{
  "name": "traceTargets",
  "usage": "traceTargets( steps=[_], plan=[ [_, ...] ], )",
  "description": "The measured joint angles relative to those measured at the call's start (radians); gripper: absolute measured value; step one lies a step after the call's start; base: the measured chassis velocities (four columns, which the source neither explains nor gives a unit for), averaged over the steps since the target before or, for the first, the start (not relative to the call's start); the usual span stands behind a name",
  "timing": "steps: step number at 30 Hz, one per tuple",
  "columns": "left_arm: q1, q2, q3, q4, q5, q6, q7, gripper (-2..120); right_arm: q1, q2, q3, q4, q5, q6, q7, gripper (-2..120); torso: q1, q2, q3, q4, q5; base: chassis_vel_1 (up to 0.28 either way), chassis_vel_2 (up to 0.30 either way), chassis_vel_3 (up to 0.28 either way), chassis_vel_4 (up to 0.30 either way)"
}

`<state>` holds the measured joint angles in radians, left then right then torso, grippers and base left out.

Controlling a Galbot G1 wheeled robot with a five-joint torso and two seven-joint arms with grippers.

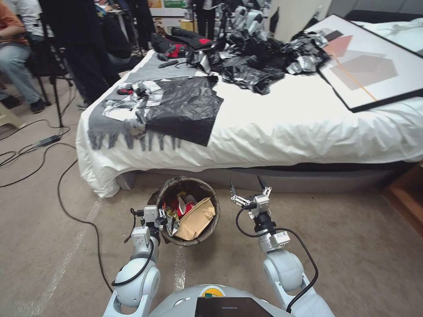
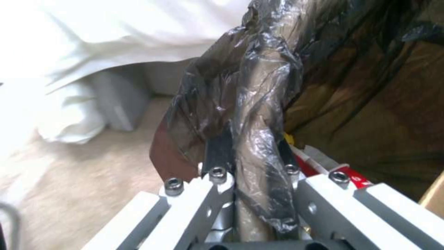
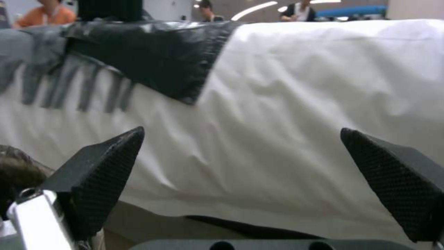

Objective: Pick up the trash bin, then pick up the garbage from the floor and place it into the trash bin.

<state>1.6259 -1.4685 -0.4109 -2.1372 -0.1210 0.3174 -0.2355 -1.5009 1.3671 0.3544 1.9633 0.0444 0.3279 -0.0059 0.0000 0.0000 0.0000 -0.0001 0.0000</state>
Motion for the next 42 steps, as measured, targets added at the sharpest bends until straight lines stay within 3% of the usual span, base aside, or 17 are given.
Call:
traceTargets(
  steps=[42],
  plan=[
    [0.010,0.003,-0.006,-0.021,-0.002,0.001,-0.001,3,0.006,0.002,0.001,0.003,0.001,-0.005,0.010,100,0.000,0.000,0.000,0.0001,0.0000,0.124,0.125,0.128,0.125]
  ],
)
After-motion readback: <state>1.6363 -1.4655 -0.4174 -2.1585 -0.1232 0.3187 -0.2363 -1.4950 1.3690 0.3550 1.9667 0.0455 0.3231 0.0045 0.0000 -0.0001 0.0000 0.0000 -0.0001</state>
